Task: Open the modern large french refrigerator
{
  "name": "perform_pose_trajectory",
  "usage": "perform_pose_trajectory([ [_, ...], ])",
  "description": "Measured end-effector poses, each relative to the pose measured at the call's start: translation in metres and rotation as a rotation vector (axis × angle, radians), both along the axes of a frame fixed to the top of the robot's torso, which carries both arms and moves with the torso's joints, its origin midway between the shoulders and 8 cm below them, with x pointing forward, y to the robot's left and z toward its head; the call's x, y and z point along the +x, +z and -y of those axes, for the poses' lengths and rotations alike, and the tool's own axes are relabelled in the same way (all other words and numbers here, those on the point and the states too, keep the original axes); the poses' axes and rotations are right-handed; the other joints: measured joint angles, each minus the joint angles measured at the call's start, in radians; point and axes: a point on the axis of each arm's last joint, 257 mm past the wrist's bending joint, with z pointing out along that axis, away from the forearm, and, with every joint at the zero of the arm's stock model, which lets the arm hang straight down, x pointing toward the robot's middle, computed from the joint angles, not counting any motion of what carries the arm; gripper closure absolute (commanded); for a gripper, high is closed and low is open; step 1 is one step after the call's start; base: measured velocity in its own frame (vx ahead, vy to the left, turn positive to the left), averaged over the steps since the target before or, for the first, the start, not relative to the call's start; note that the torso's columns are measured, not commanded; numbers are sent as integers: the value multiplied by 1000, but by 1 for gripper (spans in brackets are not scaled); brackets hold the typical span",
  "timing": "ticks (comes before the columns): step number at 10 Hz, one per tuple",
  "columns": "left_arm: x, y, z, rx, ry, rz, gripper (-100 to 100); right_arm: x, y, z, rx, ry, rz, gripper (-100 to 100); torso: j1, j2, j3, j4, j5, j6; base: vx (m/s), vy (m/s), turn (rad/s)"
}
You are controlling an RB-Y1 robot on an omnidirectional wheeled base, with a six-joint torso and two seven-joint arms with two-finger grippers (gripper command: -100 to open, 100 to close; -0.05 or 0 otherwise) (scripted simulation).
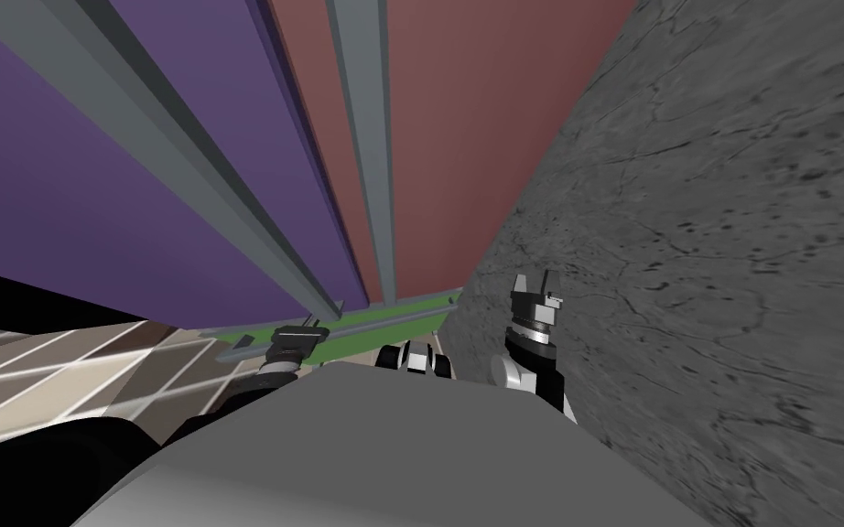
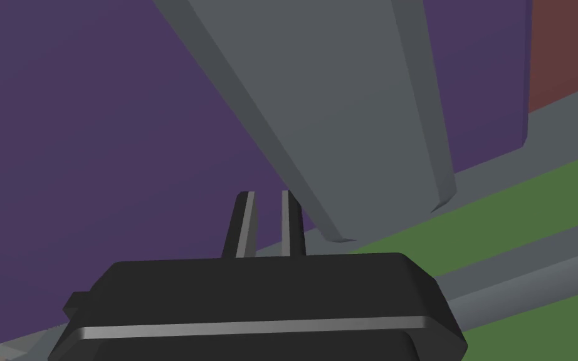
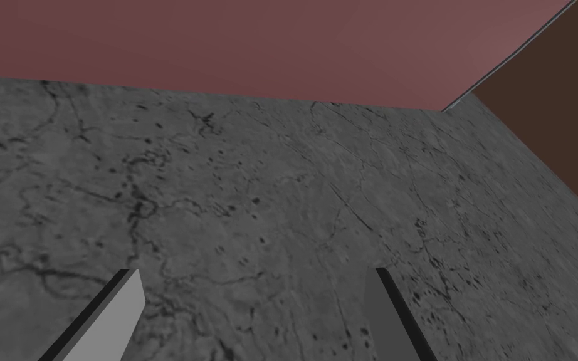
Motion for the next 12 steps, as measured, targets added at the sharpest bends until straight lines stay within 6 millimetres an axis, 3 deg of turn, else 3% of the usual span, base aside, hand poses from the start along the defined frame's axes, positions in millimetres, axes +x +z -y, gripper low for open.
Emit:
perform_pose_trajectory([
  [2,-2,-2,-4,-3,5,-7,-100,0,0,0,0,0,0,0,6,-1,1,-2,3,-2,17,74,36],
  [4,-2,-13,-10,-22,28,-3,-100,0,0,0,0,0,0,0,27,-10,-1,-8,16,-2,-12,60,-48],
  [5,-2,-12,-13,-19,36,3,100,0,0,0,0,0,0,0,28,-10,0,-9,17,-5,6,-23,47],
  [6,-3,-8,-10,-15,24,-2,100,0,0,0,0,0,0,0,31,-11,-1,-9,16,-8,4,-24,11],
  [7,-3,-7,-9,-14,21,-3,-100,0,0,0,0,0,0,0,39,-11,-1,-9,17,-9,-63,-63,-125],
  [8,4,-2,-6,-16,5,11,-100,0,0,0,0,0,0,0,40,-8,0,-8,18,-8,-127,-39,-46],
  [10,9,10,-1,-2,-12,37,-100,0,0,0,0,0,0,0,18,-3,5,-7,15,-2,-86,-1,-34],
  [12,7,4,-5,-10,4,35,-100,0,0,0,0,0,0,0,34,-18,-5,-10,16,-3,31,116,26],
])
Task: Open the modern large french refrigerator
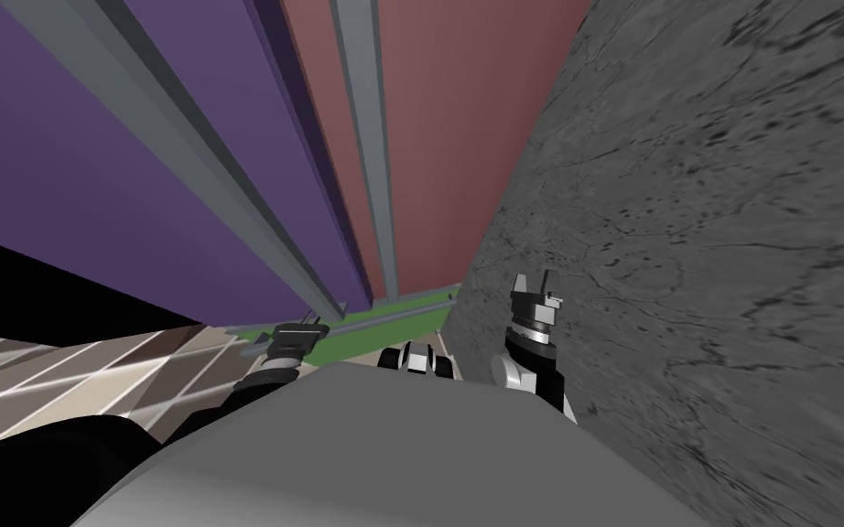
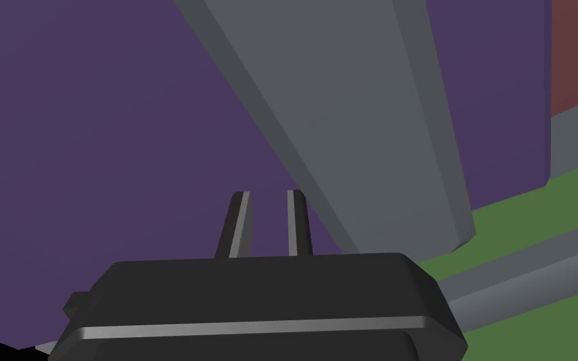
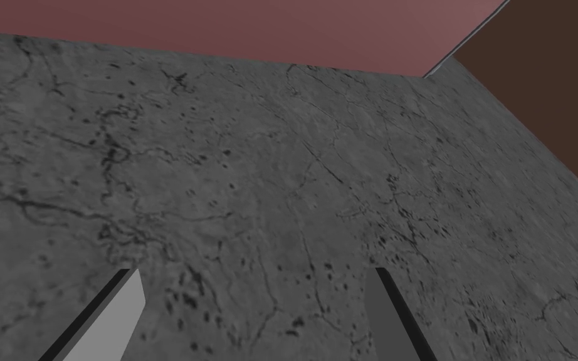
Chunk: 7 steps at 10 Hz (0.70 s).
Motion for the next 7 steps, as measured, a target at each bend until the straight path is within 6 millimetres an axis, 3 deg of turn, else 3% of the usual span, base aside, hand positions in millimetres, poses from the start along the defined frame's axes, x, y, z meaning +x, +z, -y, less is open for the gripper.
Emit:
perform_pose_trajectory([
  [1,0,2,-3,2,8,8,100,0,0,0,0,0,0,0,3,-2,-1,-3,4,0,-8,24,6],
  [7,18,5,26,-2,-97,14,100,0,0,0,0,0,0,0,11,9,5,2,2,-6,-212,122,-121],
])
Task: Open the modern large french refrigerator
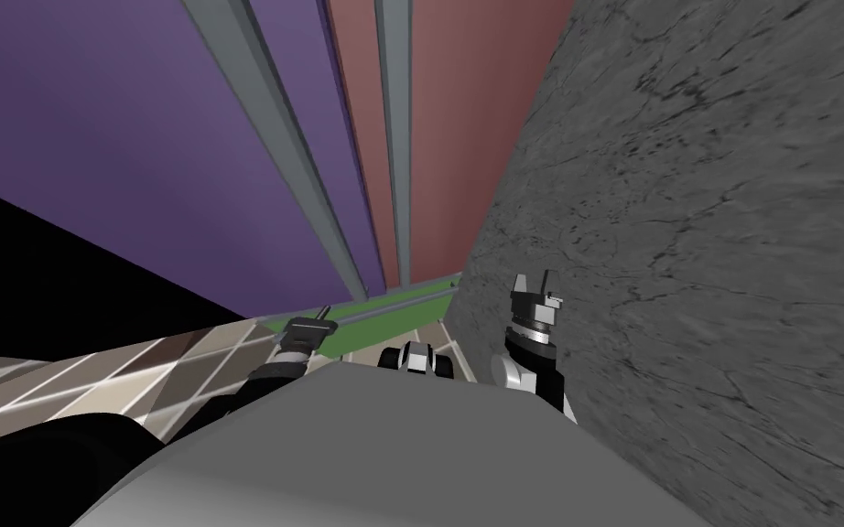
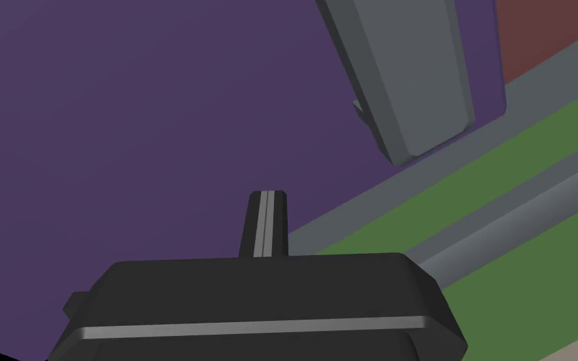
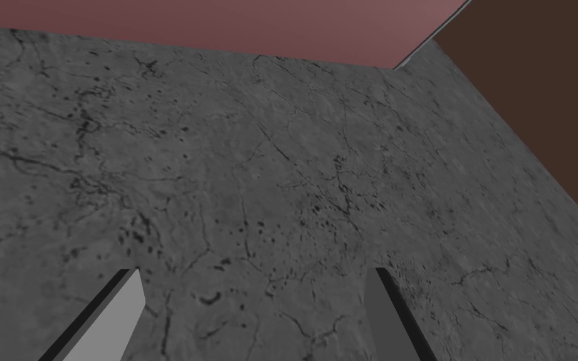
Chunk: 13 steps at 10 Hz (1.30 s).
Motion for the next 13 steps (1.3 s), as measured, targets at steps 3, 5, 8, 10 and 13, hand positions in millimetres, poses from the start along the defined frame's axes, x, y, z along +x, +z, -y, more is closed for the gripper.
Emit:
perform_pose_trajectory([
  [3,10,2,20,-4,-71,2,100,0,0,0,0,0,0,0,-2,-3,-2,-1,-1,0,-246,118,-115],
  [5,16,0,34,-3,-121,0,100,0,0,0,0,0,0,0,-1,-4,-2,-1,0,0,-151,81,-70],
  [8,13,-1,28,-7,-101,-2,-100,0,0,0,0,0,-1,0,-8,-13,-8,-4,-3,0,116,-95,52],
  [10,9,-1,23,-8,-83,-6,-100,0,0,0,0,0,-1,0,-1,-3,-2,-1,0,0,169,-112,66],
  [13,1,-1,12,-10,-44,-10,-100,0,0,0,0,0,-1,0,-1,-1,0,0,0,0,173,-130,62],
])
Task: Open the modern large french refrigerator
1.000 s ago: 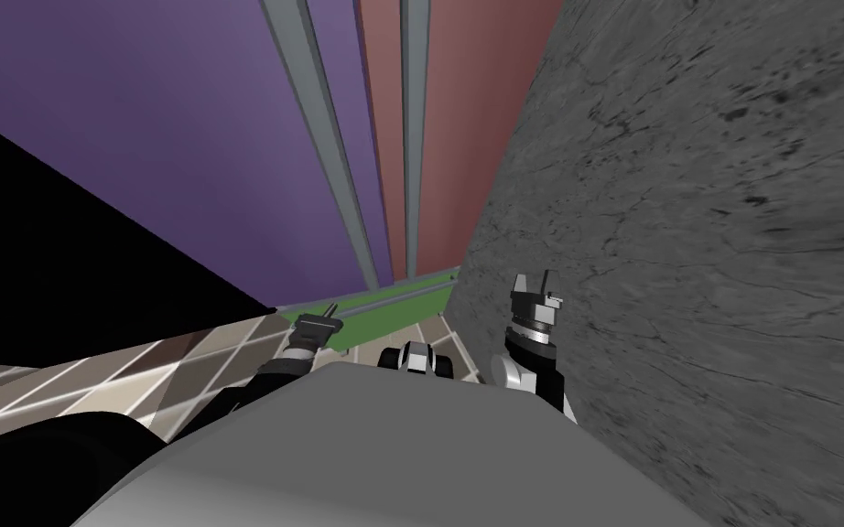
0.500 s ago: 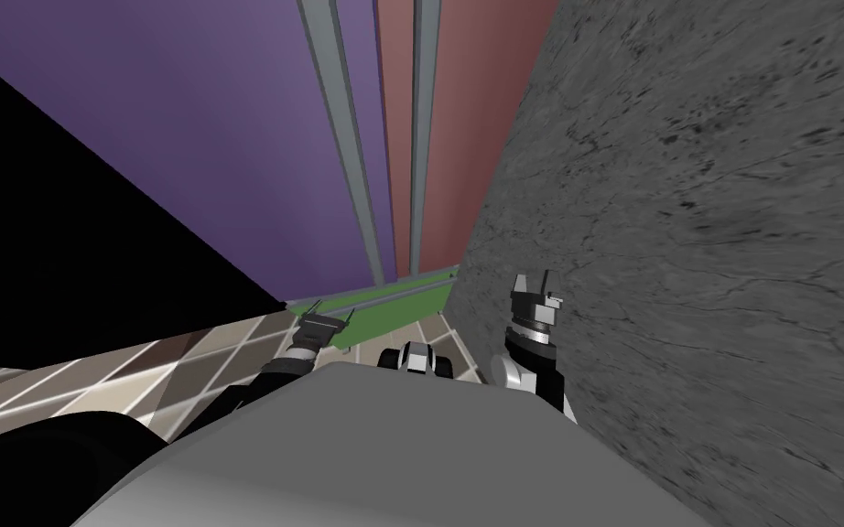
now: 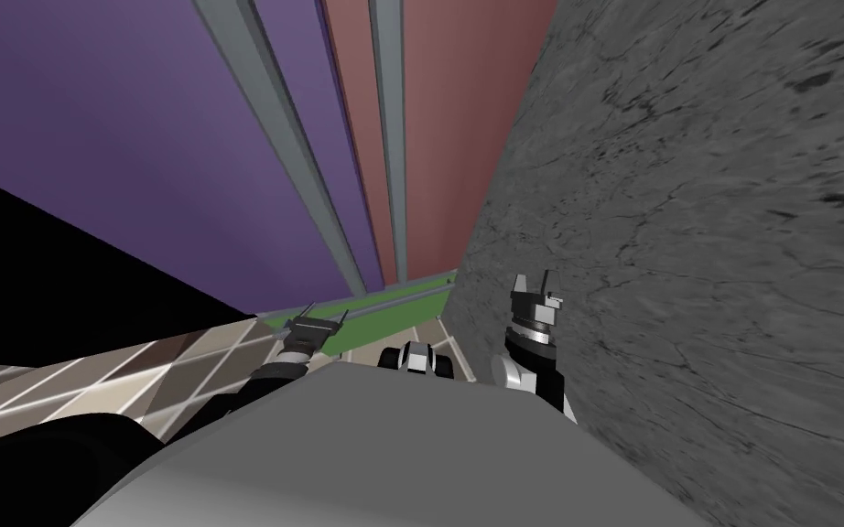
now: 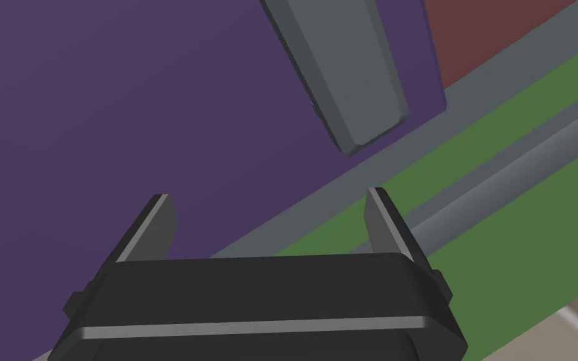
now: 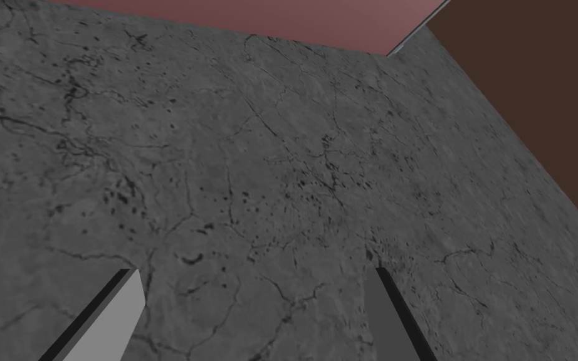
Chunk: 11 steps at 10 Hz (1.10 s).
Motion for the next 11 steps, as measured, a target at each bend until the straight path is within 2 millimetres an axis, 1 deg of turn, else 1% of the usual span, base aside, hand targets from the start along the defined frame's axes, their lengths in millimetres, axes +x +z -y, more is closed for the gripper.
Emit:
perform_pose_trajectory([
  [5,-14,0,-19,1,67,-11,-100,0,0,0,0,0,0,0,-1,0,0,0,0,0,168,-133,62],
  [6,-17,1,-23,1,81,-13,-100,0,0,0,0,0,0,0,-1,1,1,0,0,0,61,-63,18],
  [8,-18,2,-24,3,84,-12,-100,0,0,0,0,0,0,0,6,0,0,0,2,0,92,4,-10],
  [9,-18,3,-24,4,84,-12,100,0,0,0,0,0,0,0,3,0,0,0,1,0,11,6,14],
  [10,-18,4,-25,4,86,-7,100,0,0,0,0,0,0,0,0,1,1,-1,1,1,-182,103,-162],
  [11,-14,5,-19,5,62,-1,100,0,0,0,0,0,1,0,2,9,5,1,2,3,-220,109,-155],
])
